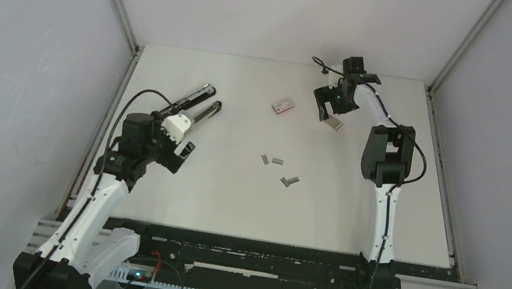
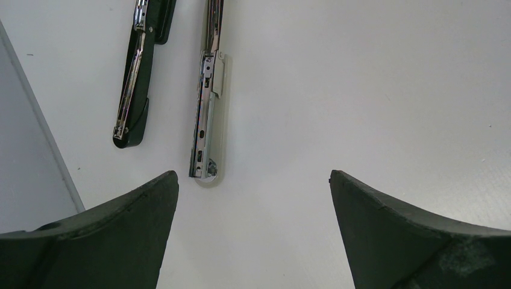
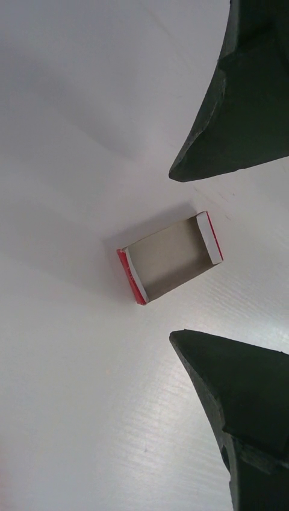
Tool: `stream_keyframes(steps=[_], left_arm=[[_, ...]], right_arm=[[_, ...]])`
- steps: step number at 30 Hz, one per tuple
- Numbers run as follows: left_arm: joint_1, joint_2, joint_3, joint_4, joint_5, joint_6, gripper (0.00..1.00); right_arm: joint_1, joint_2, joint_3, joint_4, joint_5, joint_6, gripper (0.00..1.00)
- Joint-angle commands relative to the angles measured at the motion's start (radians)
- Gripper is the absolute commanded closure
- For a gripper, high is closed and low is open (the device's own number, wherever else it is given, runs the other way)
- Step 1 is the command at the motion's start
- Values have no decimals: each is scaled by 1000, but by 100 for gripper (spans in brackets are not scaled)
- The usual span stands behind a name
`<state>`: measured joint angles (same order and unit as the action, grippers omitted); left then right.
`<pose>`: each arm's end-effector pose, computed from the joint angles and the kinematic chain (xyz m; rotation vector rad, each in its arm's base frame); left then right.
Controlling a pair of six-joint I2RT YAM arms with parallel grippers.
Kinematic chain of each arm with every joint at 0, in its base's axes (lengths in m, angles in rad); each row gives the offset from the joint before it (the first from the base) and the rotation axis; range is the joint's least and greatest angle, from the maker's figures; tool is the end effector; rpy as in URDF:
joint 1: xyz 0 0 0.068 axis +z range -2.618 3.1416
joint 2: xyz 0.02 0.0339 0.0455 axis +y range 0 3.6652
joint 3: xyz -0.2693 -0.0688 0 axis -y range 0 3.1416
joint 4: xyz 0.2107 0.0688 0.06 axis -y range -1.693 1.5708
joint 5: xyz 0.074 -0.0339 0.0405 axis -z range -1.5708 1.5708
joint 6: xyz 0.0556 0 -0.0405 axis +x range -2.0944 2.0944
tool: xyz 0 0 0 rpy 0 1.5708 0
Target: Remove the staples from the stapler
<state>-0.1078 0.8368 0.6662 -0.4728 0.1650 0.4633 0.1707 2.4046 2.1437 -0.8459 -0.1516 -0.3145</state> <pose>0.1586 -0.0264 0.2595 0.7077 2.0874 0.0155 0.4875 0.0926 0.1828 -0.6864 2.5748 0.1566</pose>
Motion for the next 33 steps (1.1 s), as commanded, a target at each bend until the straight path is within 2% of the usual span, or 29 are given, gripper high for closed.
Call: stream_keyframes(steps=[1,8,20,23,26,33], left_arm=[[5,-6,-14,36,27,12,0],[5,-3,-15,33,30,14,0],[5,2,-15,32,31,15,0],[5,3,-14,31,32,15,0],[5,2,-15,31,32,16,0],[6,-1,-16,28,34,17,0]], right_arm=[[5,18,48,-61,-66,-125,8],[14,33,41,-134,-110,-283,12],[49,26,7,-130,-86,-367,16],[62,15,-18,-120,-81,-399,21],[78,7,-41,-133,-86,-445,32],[127,-26,-152,-154,-86,-561,39]])
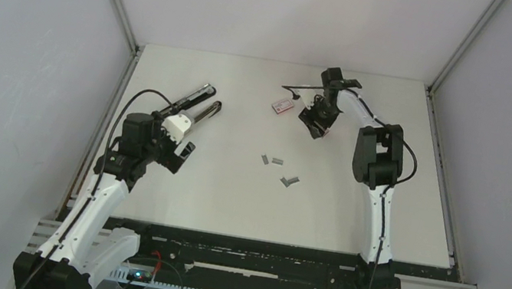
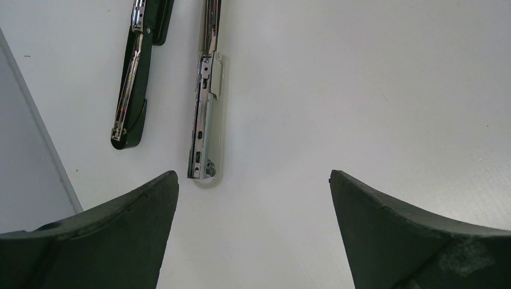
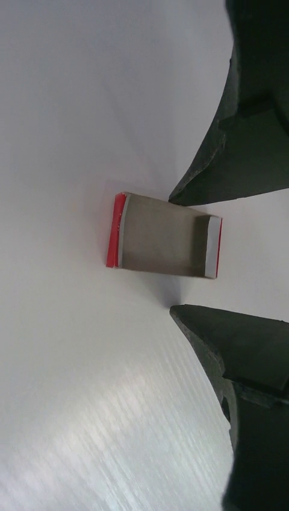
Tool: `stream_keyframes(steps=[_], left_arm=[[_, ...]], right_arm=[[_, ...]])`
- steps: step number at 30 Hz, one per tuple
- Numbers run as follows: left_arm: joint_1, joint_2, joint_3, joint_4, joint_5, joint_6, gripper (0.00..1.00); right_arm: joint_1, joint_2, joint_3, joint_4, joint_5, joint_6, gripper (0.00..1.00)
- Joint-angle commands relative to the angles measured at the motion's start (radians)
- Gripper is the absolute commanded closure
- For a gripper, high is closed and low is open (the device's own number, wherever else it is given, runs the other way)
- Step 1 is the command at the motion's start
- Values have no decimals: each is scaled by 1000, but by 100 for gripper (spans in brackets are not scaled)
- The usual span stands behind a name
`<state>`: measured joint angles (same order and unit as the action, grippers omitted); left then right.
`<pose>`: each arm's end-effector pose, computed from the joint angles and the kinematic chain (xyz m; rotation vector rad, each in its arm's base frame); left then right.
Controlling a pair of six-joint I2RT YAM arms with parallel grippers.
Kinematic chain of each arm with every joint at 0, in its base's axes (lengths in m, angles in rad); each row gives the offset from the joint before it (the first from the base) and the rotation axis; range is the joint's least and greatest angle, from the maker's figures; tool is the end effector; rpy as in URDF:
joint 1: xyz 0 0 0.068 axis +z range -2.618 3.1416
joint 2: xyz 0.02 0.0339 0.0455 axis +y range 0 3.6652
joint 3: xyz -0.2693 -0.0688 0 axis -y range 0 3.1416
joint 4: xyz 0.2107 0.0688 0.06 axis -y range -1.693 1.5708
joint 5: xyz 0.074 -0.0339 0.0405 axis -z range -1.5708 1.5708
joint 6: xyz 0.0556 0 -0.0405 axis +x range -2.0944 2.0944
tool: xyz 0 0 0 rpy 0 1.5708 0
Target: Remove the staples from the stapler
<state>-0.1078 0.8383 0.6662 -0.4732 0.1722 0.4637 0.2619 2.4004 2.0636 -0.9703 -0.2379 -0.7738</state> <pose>0.1587 -0.0268 0.2593 0.7120 2.0869 0.0074 0.4513 0.1345 0.1587 -1.4339 2.4267 0.2312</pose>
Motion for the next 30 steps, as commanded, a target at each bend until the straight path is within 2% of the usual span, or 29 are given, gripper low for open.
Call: stream_keyframes(steps=[1,15,22,30], left_arm=[[6,-3,-16,28,29,17,0],[5,-10,-15,23,37,19,0],[6,-11,-15,21,41,19,0],[6,-13,-16,21,44,20,0]], right_arm=[[40,-28,-88,-31,-3,-116,41],[128,-142,-302,-32,-8,-325,40],[176,-200,-428,62,121,-399,39],[191,-233,-476,139,208,-425,38]])
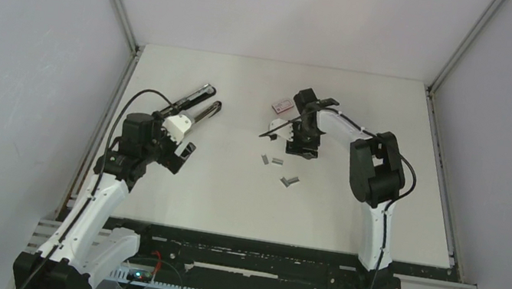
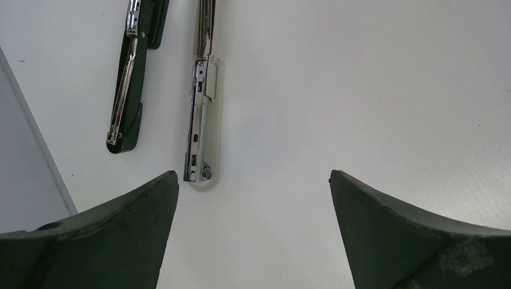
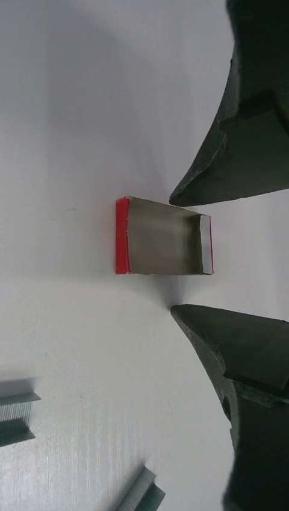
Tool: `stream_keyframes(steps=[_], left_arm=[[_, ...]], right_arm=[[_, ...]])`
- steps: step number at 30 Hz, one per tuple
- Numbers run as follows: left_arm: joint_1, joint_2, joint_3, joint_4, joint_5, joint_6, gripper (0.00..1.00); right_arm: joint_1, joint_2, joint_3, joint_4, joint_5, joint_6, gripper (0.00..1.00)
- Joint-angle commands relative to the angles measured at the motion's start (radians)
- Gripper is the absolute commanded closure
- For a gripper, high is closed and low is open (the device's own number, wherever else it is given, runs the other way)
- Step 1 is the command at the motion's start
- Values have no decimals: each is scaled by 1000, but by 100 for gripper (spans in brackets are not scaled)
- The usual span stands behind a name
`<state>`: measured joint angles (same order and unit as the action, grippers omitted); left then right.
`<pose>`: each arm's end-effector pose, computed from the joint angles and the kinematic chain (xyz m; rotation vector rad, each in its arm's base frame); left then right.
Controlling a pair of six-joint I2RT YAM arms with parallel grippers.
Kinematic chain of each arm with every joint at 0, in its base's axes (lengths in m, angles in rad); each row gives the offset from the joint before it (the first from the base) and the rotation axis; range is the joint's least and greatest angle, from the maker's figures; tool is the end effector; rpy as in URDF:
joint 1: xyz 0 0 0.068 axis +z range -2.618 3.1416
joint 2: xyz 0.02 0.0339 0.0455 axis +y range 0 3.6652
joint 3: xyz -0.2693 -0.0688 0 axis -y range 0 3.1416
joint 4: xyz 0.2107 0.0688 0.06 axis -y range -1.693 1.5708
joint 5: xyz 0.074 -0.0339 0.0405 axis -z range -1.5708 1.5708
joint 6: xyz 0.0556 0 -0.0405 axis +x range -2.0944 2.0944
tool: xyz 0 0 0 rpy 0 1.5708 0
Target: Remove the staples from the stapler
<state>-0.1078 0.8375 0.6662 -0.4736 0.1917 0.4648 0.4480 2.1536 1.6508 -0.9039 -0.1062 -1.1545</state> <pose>0.1583 -0.0278 0.2595 0.7224 2.0802 -0.0132 0.3606 0.1798 0.1618 -2.1280 2.0437 0.0632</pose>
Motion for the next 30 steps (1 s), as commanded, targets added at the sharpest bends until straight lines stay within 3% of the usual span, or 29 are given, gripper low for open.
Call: stream_keyframes(steps=[1,16,23,30], left_arm=[[6,-11,-16,21,25,18,0],[6,-14,-16,21,23,20,0],[5,-16,-16,21,28,20,0],[5,-26,-16,22,29,17,0]], right_arm=[[3,13,-64,82,84,-43,38],[-12,-110,-20,117,78,64,23],[0,-272,-36,114,34,178,0],[18,-356,-74,165,11,392,0]])
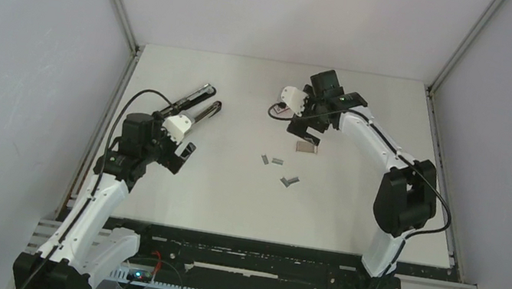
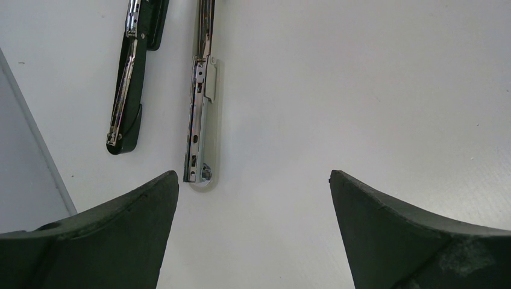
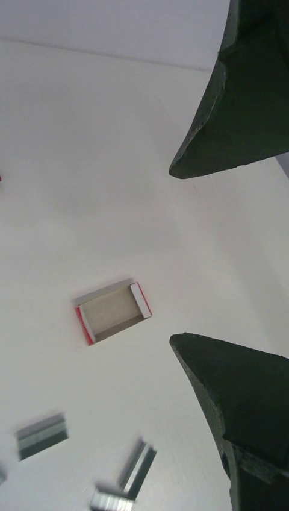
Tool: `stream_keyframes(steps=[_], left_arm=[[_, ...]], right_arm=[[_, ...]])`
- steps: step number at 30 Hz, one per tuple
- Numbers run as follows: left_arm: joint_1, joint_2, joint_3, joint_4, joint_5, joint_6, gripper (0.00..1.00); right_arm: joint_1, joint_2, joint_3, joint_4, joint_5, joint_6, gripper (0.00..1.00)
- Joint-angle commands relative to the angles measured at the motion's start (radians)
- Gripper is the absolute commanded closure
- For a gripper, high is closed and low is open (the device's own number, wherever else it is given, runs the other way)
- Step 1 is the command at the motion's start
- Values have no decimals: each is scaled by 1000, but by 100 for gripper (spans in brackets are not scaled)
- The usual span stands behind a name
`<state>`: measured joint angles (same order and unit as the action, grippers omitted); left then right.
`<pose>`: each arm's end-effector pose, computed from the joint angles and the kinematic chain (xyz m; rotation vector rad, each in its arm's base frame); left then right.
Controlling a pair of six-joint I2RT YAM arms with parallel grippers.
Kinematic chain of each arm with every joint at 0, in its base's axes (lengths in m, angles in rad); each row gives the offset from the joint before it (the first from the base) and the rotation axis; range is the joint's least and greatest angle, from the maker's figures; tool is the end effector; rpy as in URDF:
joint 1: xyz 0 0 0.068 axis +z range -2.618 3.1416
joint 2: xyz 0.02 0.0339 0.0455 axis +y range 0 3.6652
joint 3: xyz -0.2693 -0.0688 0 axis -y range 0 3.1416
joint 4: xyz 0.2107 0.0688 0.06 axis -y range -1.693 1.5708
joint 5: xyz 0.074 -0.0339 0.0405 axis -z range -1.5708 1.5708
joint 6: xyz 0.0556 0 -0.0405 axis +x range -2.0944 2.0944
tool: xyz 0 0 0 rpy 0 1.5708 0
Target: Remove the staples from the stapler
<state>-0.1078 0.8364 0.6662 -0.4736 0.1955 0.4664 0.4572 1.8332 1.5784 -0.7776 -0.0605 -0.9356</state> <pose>0.1581 -0.0280 0.2597 0.7257 2.0773 -0.0162 0.3353 0.1687 0.2674 -1.6864 1.9830 -0.0936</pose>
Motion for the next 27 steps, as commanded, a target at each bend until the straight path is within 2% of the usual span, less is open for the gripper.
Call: stream_keyframes(steps=[1,6,11,13,16,20,27], left_arm=[[6,-26,-16,21,24,16,0],[6,-35,-16,22,23,14,0],[5,-46,-16,24,17,13,0],[5,-49,-16,26,12,10,0],[5,-53,-18,30,4,8,0],[6,-52,-19,33,5,8,0],[5,-53,-20,32,2,8,0]], right_arm=[[7,-41,7,28,-50,203,0],[6,-110,-27,27,-210,245,0],[-1,-151,-111,157,-233,367,0],[-24,-114,-59,93,-297,400,0],[-52,-45,42,-68,-498,376,0],[-17,-54,-25,-31,-502,315,2],[32,19,-15,-6,-413,291,14]])
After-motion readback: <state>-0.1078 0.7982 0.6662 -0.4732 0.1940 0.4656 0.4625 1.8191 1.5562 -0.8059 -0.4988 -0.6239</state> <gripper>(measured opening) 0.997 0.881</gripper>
